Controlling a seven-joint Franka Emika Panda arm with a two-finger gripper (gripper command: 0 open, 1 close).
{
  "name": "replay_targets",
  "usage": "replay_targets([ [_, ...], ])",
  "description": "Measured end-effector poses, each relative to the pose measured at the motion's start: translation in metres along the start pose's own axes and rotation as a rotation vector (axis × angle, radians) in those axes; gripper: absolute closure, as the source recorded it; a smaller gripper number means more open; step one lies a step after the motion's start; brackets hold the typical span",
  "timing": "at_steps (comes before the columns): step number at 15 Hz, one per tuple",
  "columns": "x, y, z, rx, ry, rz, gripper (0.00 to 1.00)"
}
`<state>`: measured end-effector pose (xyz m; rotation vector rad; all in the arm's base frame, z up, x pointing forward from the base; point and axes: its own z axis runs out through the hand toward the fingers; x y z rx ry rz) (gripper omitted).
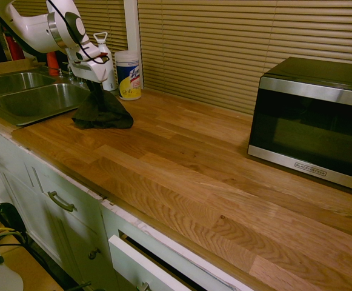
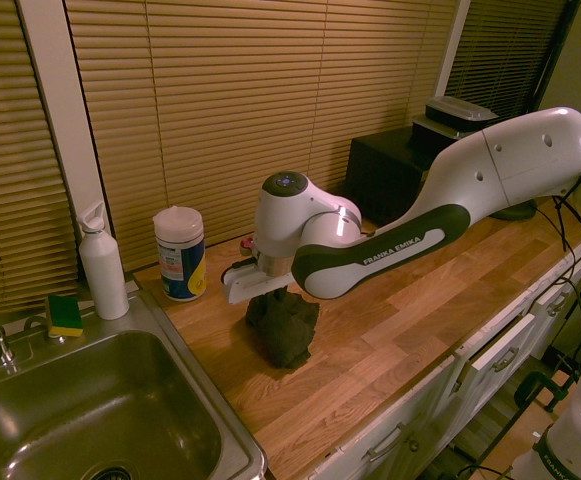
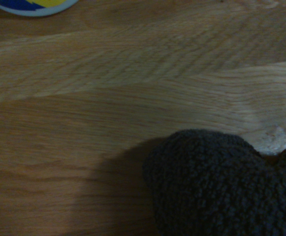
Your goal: Clear the spill
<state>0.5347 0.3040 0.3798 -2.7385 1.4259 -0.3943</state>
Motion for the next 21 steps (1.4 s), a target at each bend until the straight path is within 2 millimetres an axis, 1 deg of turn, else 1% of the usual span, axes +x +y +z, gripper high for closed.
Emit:
replay_targets([
  [1,-0.003,-0.002,0.000,0.002,-0.002,-0.004,1.00],
  [2,-0.005,-0.004,0.002,0.001,-0.004,-0.006,0.00],
  [9,-0.002,-0.003,0.007,-0.006,-0.006,0.001,0.00],
  [14,-0.003,-0.002,0.003,-0.009,-0.018,0.013,0.00],
  [16,-0.005,0.002,-0.007,-0.004,-0.012,0.018,0.00],
  [17,-0.006,0.004,-0.016,0.000,-0.007,0.023,0.00],
  [21,-0.016,0.020,-0.058,0.023,0.020,0.045,0.00],
])
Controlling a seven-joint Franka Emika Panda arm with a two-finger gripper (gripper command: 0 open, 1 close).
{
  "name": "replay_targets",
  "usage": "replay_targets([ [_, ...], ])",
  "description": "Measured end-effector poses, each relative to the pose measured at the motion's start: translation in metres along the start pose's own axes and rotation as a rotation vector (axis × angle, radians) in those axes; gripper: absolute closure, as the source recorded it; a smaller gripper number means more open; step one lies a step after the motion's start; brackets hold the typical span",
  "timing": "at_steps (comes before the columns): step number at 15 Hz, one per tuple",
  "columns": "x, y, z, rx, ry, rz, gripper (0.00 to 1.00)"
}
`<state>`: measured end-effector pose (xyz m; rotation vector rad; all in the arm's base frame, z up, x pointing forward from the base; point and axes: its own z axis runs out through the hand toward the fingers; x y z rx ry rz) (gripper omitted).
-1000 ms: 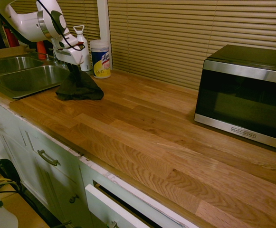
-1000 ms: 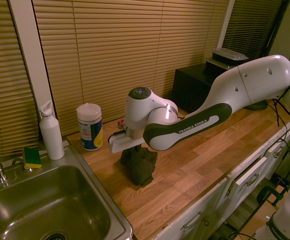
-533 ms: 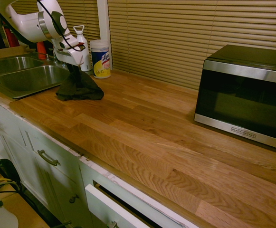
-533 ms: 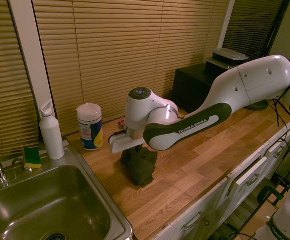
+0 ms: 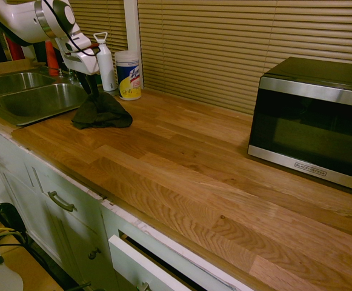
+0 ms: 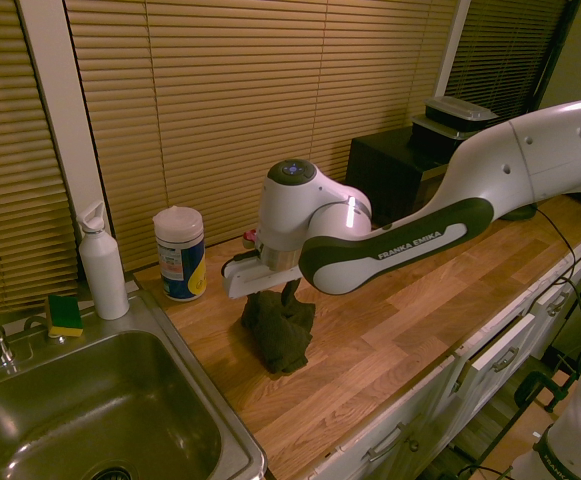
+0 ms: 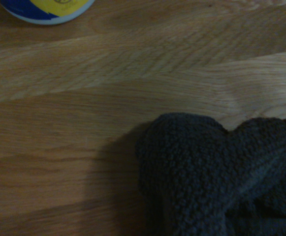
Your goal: Clear the spill
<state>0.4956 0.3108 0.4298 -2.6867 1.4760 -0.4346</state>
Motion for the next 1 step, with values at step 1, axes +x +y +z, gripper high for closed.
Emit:
replay_targets([
  [1,-0.0028,0.0043,-0.0126,0.006,0.008,0.005,0.00],
])
